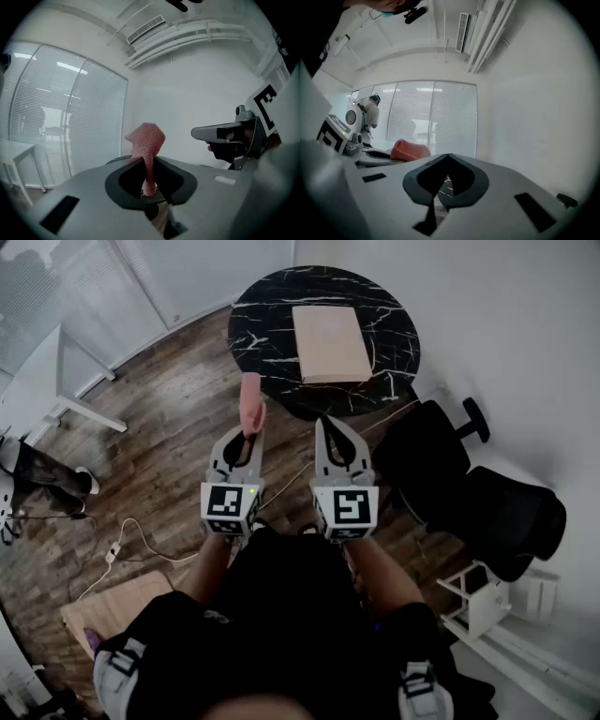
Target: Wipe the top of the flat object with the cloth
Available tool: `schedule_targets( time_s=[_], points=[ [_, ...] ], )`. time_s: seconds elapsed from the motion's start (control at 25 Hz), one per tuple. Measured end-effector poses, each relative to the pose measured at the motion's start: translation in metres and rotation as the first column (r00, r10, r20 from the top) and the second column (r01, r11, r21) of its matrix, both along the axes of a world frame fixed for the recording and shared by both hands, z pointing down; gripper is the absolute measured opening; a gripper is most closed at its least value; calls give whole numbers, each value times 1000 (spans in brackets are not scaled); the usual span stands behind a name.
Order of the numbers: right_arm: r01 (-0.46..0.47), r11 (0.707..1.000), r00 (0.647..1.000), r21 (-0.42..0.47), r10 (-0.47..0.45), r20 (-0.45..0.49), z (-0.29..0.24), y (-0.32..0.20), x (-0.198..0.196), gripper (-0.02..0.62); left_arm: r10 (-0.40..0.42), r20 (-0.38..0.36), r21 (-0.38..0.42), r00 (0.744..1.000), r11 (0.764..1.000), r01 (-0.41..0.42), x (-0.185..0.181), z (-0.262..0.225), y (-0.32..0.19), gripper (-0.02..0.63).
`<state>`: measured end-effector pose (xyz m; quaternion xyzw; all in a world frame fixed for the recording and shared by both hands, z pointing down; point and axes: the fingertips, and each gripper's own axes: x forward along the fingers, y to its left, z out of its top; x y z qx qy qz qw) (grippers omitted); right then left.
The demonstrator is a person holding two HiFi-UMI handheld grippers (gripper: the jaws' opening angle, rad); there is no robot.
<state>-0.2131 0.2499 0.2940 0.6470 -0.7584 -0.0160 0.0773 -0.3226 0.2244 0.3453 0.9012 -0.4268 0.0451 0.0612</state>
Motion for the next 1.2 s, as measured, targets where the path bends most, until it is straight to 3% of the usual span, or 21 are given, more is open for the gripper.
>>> schedule_targets(
  time_s=[0.2,0.44,0.68,0.92,1.2],
  points=[
    [5,1000,999,-11,-5,38,3,-3,-8,-5,7,-7,-17,1000,1000,-7,-7,4,-5,40],
    [-31,998,999,-57,32,10,21,-8,-19,-5,42,6,-61,999,997,-42,-20,23,-13,40],
    [-29,995,999,-93,32,26,46,-30,-10,-5,72,36,-112,997,991,-68,-12,49,-36,40],
    [-9,995,998,-98,16,64,58,-95,33,-5,29,88,-135,996,991,-17,14,64,-97,40],
    [106,989,990,-100,-95,108,60,-200,105,-5,-54,120,-218,991,973,79,69,83,-192,40]
  ],
)
